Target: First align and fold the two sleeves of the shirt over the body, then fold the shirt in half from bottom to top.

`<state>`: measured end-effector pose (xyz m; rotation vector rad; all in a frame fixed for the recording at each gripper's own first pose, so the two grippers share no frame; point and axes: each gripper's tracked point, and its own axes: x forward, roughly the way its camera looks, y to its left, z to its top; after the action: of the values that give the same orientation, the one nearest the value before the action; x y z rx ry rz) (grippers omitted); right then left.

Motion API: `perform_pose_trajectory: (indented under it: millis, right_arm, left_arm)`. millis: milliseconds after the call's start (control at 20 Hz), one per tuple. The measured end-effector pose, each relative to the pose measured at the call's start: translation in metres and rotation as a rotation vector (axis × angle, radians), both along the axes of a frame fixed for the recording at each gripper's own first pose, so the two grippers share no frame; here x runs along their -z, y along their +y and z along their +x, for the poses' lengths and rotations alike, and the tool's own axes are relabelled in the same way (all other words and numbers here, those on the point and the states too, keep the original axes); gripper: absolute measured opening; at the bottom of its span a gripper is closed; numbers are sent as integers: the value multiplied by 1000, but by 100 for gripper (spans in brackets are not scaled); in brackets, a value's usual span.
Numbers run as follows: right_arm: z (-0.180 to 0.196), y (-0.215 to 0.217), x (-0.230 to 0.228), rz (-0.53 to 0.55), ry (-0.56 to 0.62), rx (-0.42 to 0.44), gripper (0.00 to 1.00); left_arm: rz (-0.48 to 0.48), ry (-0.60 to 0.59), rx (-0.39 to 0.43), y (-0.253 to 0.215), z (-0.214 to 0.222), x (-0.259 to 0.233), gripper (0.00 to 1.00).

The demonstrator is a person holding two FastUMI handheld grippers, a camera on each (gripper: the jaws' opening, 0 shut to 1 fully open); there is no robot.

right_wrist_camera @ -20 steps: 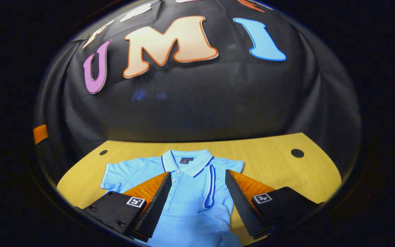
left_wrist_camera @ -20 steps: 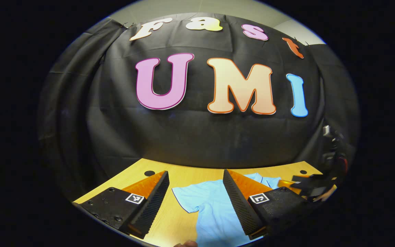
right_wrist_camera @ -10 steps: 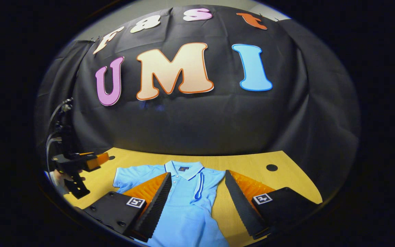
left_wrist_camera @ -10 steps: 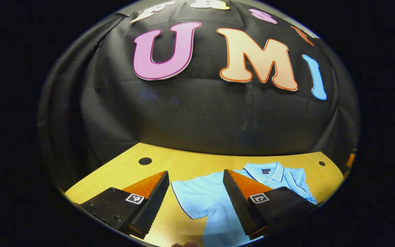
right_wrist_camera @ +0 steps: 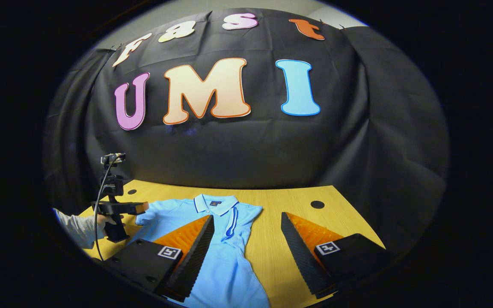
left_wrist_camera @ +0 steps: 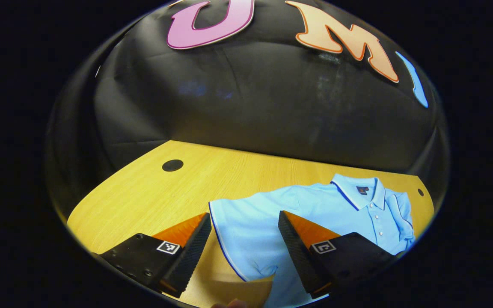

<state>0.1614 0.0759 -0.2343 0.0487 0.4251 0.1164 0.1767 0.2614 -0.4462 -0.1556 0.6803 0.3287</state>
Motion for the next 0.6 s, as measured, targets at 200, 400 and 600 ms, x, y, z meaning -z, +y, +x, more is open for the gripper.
perform_pose_trajectory:
  millis: [200, 400, 600]
  right_arm:
    - [-2, -3, -7, 8, -8, 2, 98]
    - [-5, -9, -12, 16, -11, 12, 98]
    - [-10, -20, -9, 18, -3, 35, 98]
  left_arm:
    - [-29, 63, -3, -7, -7, 17, 95]
    - [-35, 99, 23, -11, -10, 24, 96]
    - [-74, 94, 82, -28, -1, 25, 35]
